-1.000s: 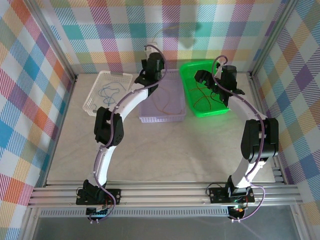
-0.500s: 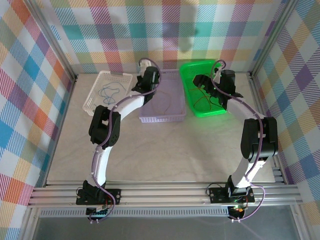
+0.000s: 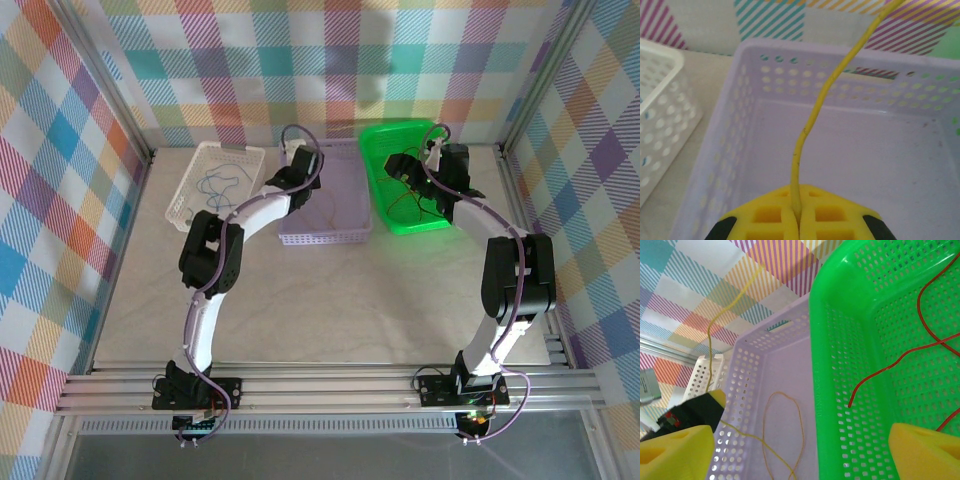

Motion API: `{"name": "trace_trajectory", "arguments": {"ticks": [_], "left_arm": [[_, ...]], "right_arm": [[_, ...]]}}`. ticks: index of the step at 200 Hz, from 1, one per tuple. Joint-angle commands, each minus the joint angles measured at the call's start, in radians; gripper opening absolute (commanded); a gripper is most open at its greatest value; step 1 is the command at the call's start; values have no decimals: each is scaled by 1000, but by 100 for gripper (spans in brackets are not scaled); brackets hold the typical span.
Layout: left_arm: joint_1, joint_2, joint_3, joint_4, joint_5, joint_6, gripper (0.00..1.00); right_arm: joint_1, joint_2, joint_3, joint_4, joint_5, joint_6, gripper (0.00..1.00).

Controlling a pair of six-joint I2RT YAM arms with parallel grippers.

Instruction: Untangle the cables

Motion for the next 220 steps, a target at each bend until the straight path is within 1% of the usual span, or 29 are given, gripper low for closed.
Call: {"name": "trace_trajectory", "arguments": {"ticks": [1, 36, 65, 94, 112, 135, 166, 207, 220], "left_arm": [[3, 81, 109, -195, 57, -14, 0], [4, 170, 241, -336, 58, -20, 0], [6, 196, 252, -380, 56, -40, 0], [11, 254, 329, -475, 65, -54, 0], [16, 275, 345, -501, 71, -64, 0], [22, 309, 382, -531, 113, -70, 0], [26, 361, 452, -600, 113, -75, 0], [40, 351, 454, -614, 130, -75, 0], [41, 344, 454, -618, 129, -72, 6]], "right_arm": [[5, 12, 6, -2, -24, -9, 90], [5, 16, 15, -23, -38, -22, 90], [5, 22, 21, -32, -52, -23, 90], [5, 32, 30, -43, -67, -24, 90], [5, 40, 40, -61, -71, -26, 90], [6, 52, 52, -83, -72, -29, 90], [7, 74, 80, -127, -72, -32, 90], [8, 82, 104, -168, -38, -46, 90], [8, 82, 113, -181, -29, -52, 90]]}}
